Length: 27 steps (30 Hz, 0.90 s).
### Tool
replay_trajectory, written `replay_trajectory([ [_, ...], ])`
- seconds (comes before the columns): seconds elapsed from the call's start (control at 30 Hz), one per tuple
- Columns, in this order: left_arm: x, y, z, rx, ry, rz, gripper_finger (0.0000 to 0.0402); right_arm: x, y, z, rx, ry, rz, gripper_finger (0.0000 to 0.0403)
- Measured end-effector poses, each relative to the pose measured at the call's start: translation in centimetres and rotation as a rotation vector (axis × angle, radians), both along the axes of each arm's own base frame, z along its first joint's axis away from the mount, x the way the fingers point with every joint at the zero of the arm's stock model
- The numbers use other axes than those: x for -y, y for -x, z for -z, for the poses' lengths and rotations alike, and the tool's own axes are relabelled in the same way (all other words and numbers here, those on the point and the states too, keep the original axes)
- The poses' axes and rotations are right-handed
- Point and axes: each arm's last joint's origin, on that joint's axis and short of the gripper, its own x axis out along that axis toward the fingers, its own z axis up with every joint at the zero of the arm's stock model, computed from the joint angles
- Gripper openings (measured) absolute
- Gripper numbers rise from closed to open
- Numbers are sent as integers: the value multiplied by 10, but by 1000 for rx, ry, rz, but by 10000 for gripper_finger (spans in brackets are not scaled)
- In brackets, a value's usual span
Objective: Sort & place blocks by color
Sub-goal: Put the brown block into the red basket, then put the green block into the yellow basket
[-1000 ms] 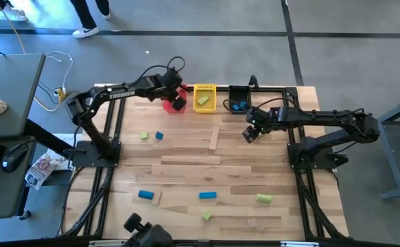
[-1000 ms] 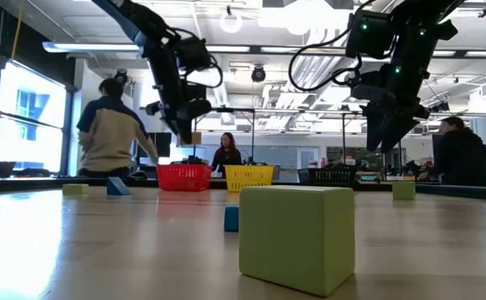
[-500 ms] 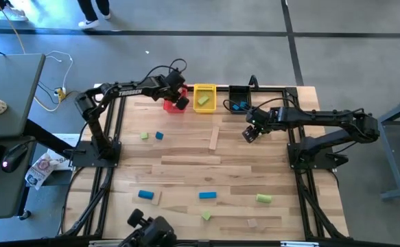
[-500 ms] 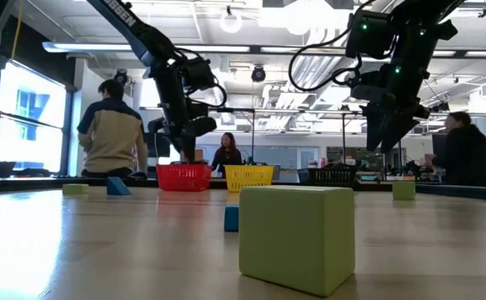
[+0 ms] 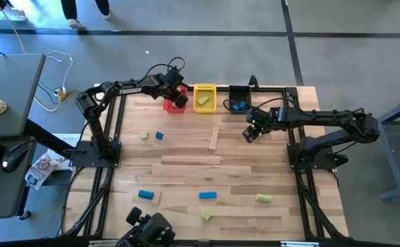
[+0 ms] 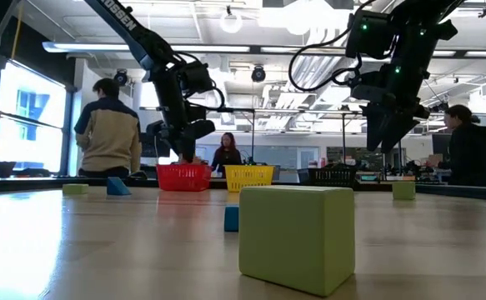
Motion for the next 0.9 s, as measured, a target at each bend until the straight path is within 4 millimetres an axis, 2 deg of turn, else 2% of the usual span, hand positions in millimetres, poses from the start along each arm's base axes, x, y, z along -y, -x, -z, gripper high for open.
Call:
replay_trajectory([
  [0.3, 0, 1, 0, -18, -5, -8, 124, -2, 6, 2, -56, -42, 11, 224],
  [0.43, 2, 2, -6, -7, -7, 20, 132, -3, 9, 3, -86, -62, 42, 224],
  [0.67, 14, 2, -32, 130, 34, 127, 131, -6, 14, 11, -106, -112, 56, 224],
  [0.9, 43, -6, -64, 251, 37, 255, 131, -5, 16, 18, -126, -56, 57, 224],
])
